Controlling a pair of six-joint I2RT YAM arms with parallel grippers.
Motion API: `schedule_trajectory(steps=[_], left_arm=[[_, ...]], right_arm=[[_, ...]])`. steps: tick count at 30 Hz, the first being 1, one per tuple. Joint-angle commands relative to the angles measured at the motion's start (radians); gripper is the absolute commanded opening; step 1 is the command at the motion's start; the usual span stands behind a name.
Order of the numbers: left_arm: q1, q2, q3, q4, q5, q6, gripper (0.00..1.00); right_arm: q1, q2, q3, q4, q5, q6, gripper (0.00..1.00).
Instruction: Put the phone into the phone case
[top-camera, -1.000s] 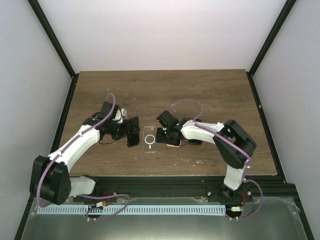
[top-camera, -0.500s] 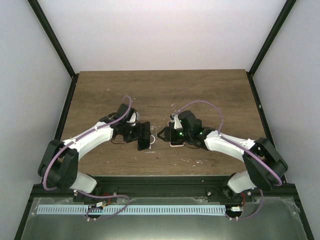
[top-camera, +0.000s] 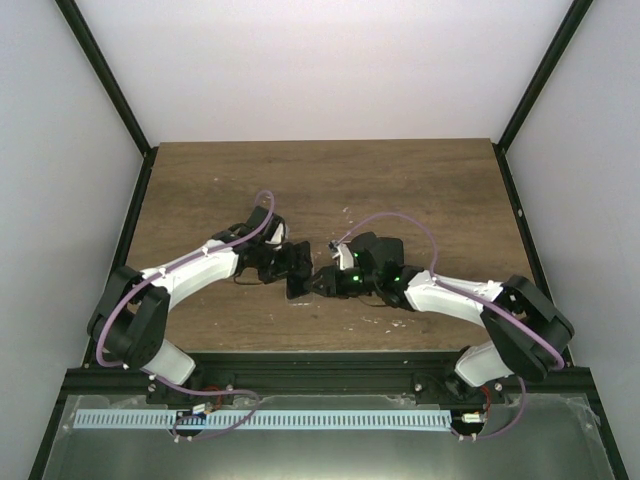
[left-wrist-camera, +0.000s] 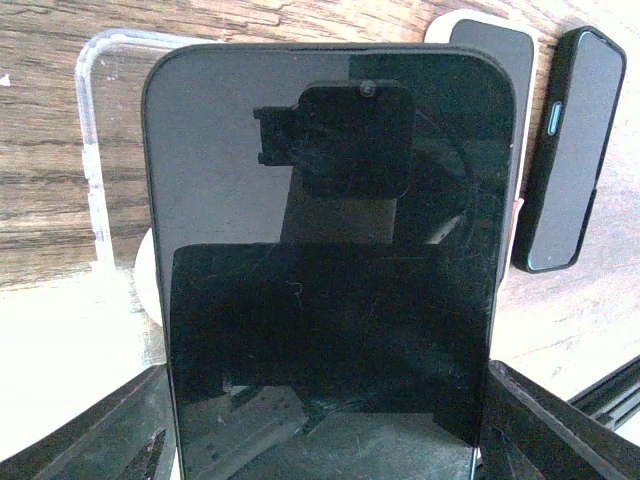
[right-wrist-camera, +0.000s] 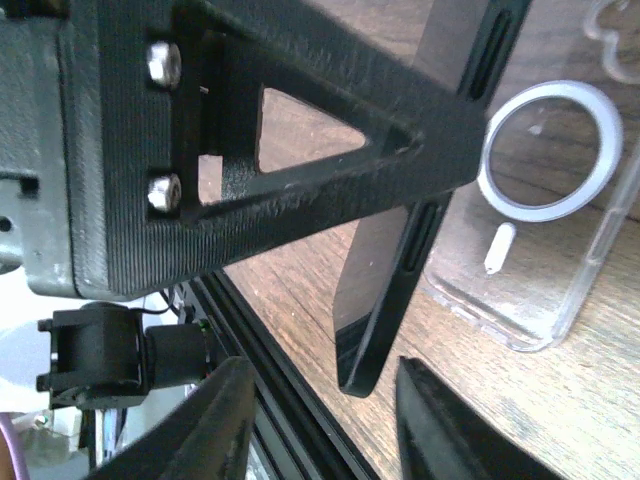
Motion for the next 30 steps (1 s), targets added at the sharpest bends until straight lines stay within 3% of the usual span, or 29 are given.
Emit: schedule_trajectory(steps=[1,7,13,17,19,23,29,30], left_arm=[[-0.009,-0.03,0.03,0.028,0.003,-0.012,0.36],[-0.014,-0.033,0.021,0.025,0.01,-0.008,0.36],[-0.015,-0.039,0.009,0.032,0.018,-0.004,0.36],[-0.014,-0.045,0.012,0.023,0.022,0.007,0.38],[-0.015,-0.048,0.017,0.012,0.022,0.009,0.46],[-0.007,-0.068,0.031,-0.035,-0.016,0.015,0.72],[0.066,-0.119,0.02,-0.024,0.017,0.045,0.9],[0.085,-0.13,0.007,-0.003,0.047,0.05,0.98]], right_arm=[[0.014,0.02,0.023,-0.003,0.055,0.054,0.31],[0.032,0.036,0.04,0.008,0.084,0.077,0.18],[0.036,0.066,0.059,-0.013,0.109,0.085,0.16],[0.037,0.079,0.06,-0.001,0.112,0.088,0.01],[0.037,0.082,0.061,0.001,0.105,0.105,0.01],[0.051,0.071,0.034,0.026,0.105,0.172,0.01],[0.059,0.107,0.042,0.002,0.15,0.204,0.01],[0.06,0.114,0.044,0.005,0.153,0.205,0.01]])
